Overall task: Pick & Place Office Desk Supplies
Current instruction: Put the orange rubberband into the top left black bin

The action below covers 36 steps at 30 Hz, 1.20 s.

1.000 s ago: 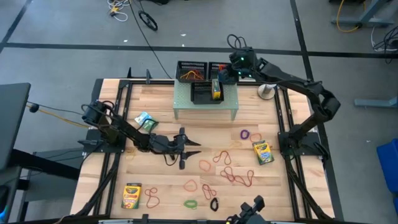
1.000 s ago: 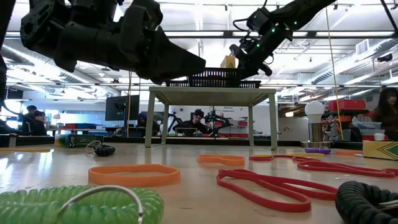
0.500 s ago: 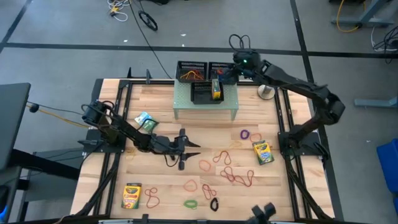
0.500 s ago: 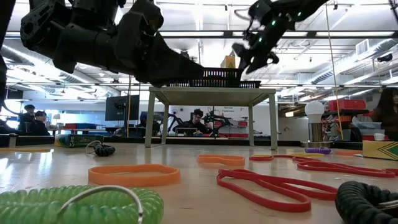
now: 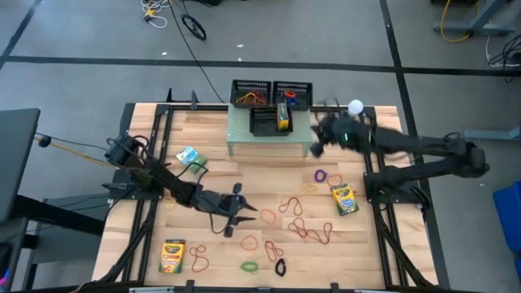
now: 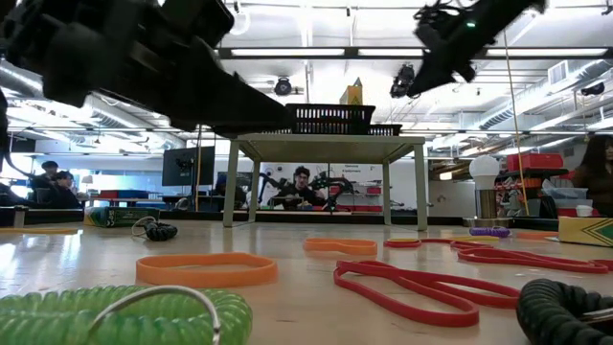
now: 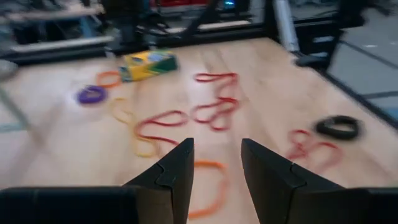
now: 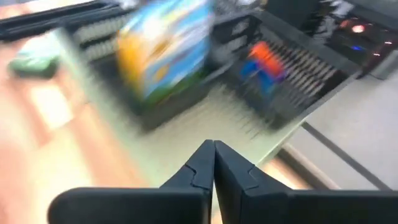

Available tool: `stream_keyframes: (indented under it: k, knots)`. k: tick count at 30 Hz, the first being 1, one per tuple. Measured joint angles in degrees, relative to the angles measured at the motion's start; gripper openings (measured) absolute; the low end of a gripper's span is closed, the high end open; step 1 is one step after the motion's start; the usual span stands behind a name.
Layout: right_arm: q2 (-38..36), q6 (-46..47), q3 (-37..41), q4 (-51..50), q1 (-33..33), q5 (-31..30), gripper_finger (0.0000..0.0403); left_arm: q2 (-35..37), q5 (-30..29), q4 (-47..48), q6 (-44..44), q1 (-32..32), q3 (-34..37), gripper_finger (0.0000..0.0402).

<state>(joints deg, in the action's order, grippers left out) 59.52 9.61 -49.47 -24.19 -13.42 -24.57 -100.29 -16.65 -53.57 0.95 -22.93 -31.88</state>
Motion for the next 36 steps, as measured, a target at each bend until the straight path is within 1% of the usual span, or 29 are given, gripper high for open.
stream_keyframes:
  k: [2, 5, 7, 9, 11, 15, 17, 19, 22, 27, 32, 34, 36]
  knots:
    - [-2.2, 2.4, 5.0, 2.4, 5.6, -4.3, 0.0017, 0.0, 0.2, 1.9, -2.3, -1.3, -0.5, 0.014]
    - [-3.2, 6.0, 11.8, 7.3, 13.9, -9.6, 0.0006, 0.0, 0.2, 7.1, -4.4, -3.3, -2.0, 0.0137]
    - [-2.8, 7.7, 16.0, 12.5, 18.9, -11.3, 0.0005, 0.0, 0.1, 11.2, -5.2, -4.7, -3.5, 0.0132]
    - [-1.7, 8.8, 19.8, 20.1, 22.9, -12.1, 0.0009, 0.0, -0.9, 15.2, -5.9, -6.1, -5.1, 0.0121]
    - [-0.4, 9.1, 23.4, 27.6, 26.1, -12.9, 0.0011, 0.0, -1.6, 18.8, -6.7, -7.3, -7.1, 0.0103]
    - [2.7, 9.0, 28.2, 42.4, 30.9, -15.2, 0.0007, -0.1, -1.6, 27.8, -11.6, -8.7, -11.6, 0.0053]
    - [4.5, 9.0, 29.4, 46.4, 32.6, -17.1, 0.0004, -0.7, -1.8, 33.3, -13.1, -9.3, -14.2, 0.0035]
    - [6.1, 9.0, 29.6, 48.0, 33.9, -19.1, 0.0004, -2.3, -2.0, 39.3, -13.9, -9.9, -17.3, 0.0032]
    - [8.3, 9.0, 29.6, 48.7, 35.3, -21.2, 0.001, -4.7, -2.3, 47.8, -15.5, -10.8, -22.1, 0.005]
    - [10.3, 9.2, 29.6, 49.3, 36.2, -21.7, 0.0024, -7.8, -2.2, 56.3, -16.7, -11.2, -28.5, 0.0112]
    - [10.7, 10.3, 29.6, 49.2, 36.3, -18.9, 0.0023, -9.6, -3.5, 60.2, -17.7, -10.1, -30.9, 0.0167]
    - [10.7, 10.2, 29.6, 49.2, 36.4, -18.7, 0.0023, -9.7, -3.8, 60.4, -18.1, -9.3, -30.9, 0.018]
    - [10.7, 10.1, 29.6, 49.2, 36.5, -18.7, 0.0023, -9.7, -2.3, 60.4, -18.1, -8.3, -30.9, 0.0186]
